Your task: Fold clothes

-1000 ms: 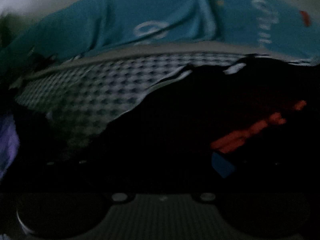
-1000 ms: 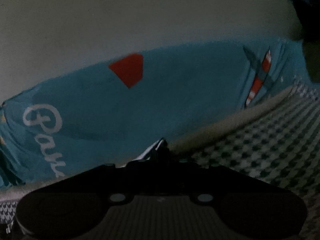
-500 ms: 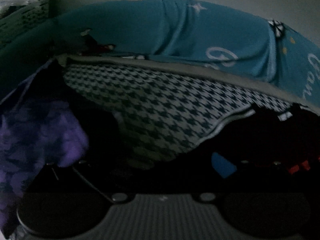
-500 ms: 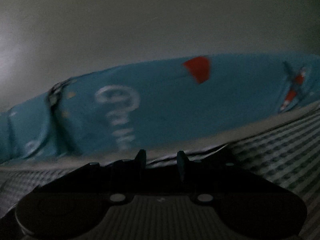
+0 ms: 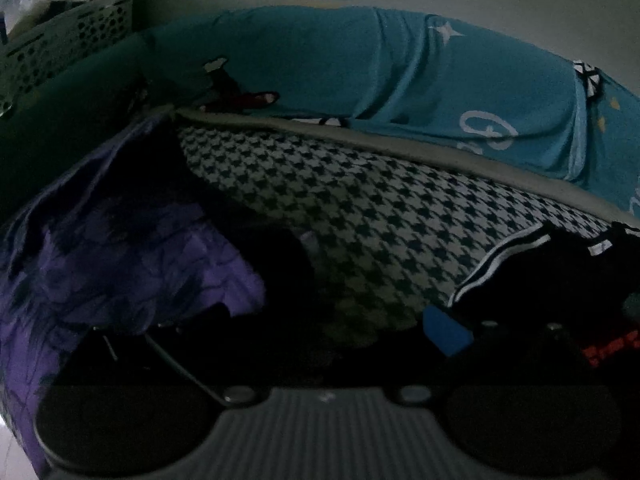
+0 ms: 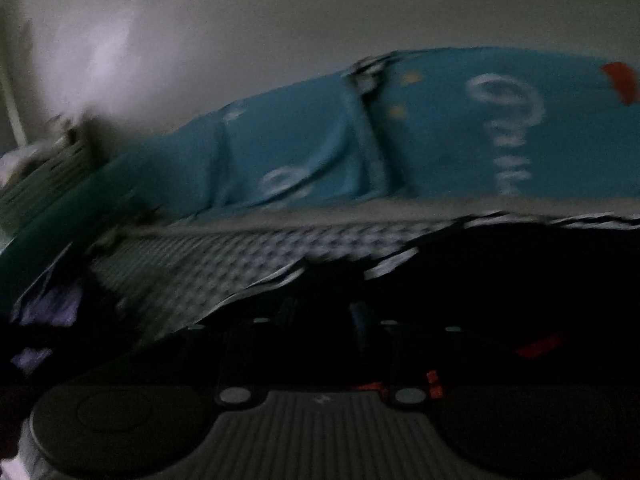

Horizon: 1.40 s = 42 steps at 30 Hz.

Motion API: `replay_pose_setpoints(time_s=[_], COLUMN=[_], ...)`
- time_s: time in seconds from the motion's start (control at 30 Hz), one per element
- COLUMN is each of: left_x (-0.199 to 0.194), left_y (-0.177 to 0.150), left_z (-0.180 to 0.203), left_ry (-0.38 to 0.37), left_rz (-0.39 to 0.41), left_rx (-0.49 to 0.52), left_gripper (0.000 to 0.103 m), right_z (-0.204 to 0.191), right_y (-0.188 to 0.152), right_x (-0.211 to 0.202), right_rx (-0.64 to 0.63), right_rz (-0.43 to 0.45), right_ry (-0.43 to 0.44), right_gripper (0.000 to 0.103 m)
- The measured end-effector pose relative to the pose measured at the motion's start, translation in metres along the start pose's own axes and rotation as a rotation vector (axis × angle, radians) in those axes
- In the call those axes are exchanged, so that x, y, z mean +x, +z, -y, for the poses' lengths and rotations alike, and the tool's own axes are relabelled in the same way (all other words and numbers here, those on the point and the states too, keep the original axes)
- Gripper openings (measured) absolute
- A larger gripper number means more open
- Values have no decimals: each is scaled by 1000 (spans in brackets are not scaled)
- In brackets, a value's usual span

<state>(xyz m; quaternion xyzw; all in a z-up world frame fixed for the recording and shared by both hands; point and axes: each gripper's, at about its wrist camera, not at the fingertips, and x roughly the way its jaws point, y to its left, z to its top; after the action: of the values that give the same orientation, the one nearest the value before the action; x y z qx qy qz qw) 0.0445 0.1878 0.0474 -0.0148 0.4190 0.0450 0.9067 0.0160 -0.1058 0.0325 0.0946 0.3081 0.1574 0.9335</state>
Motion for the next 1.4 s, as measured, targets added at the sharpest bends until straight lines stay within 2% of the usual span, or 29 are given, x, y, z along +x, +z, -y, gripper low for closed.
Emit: replay_pose_setpoints(time_s=[0.2, 0.6, 1.0, 1.3, 1.37, 1.4], left_x=[-1, 3, 4, 4, 4, 4], left_y=[1, -2, -4, -6, -6, -6], left_z=[-6, -5, -11, -12, -13, -13], left_ry=[-4, 14, 66, 93, 95, 96], left_rz=[-9, -27, -29, -28, -28, -28], left_rx=[-6, 16, 48, 81, 83, 84], left_gripper=[103, 103, 103, 103, 103, 103], right_z=[-52, -121, -164, -172, -172, -172], right_y=[-22, -62, -88, -99, -98, -98], right_x=[13, 22, 27, 43, 46, 47], right_rx=[-103, -318, -546, -624, -615, -609], right_rz=[-88, -158, -138, -118, -116, -117], right_ry=[137, 231, 252, 182, 183, 184], right_gripper=[27, 28, 51, 49, 35, 32])
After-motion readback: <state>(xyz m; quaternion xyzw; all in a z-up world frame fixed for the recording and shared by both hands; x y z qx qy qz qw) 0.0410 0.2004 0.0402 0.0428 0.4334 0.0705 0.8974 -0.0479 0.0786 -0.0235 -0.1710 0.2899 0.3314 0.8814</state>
